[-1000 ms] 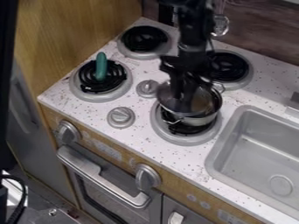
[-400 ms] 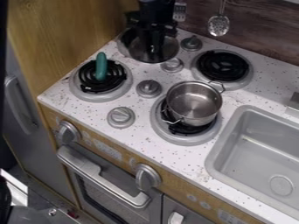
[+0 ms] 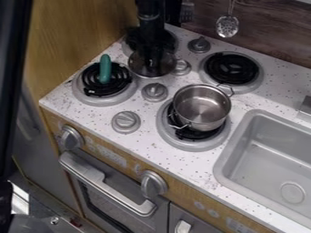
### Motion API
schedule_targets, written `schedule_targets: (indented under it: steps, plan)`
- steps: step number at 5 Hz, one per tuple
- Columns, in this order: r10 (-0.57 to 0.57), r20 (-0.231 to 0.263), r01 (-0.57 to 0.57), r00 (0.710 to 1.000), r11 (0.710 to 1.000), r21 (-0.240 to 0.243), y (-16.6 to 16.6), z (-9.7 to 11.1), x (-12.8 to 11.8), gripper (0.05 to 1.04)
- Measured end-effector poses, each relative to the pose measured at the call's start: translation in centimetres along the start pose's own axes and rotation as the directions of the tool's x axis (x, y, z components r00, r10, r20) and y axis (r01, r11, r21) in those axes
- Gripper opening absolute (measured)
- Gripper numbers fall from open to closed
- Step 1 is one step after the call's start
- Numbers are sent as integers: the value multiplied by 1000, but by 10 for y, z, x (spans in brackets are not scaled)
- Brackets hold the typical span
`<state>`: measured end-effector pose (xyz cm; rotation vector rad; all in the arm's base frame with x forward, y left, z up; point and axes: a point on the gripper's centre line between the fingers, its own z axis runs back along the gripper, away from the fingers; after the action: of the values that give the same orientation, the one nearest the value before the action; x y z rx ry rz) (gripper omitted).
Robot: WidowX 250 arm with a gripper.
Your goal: Put the lid of the pot between the left burners
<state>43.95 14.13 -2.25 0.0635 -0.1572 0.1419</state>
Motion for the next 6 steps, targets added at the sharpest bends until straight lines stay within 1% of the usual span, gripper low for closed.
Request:
schedule_targets:
  steps: [1,2,3,4,5,6]
  plan:
    - [17,-22,-17,1000,1000,4,4,-13,5,270]
    - [32,-45,-31,998,999,13,8,-18,1,327]
    - [46,-59,-47,997,999,-5,8,-18,-5,604]
    - [84,-34,-86,996,995,-49,6,27,-6,893]
    - [65,5,-64,998,995,-79,15,62,-19,995]
    - [34,-24,-36,999,996,-84,22,70,-39,995]
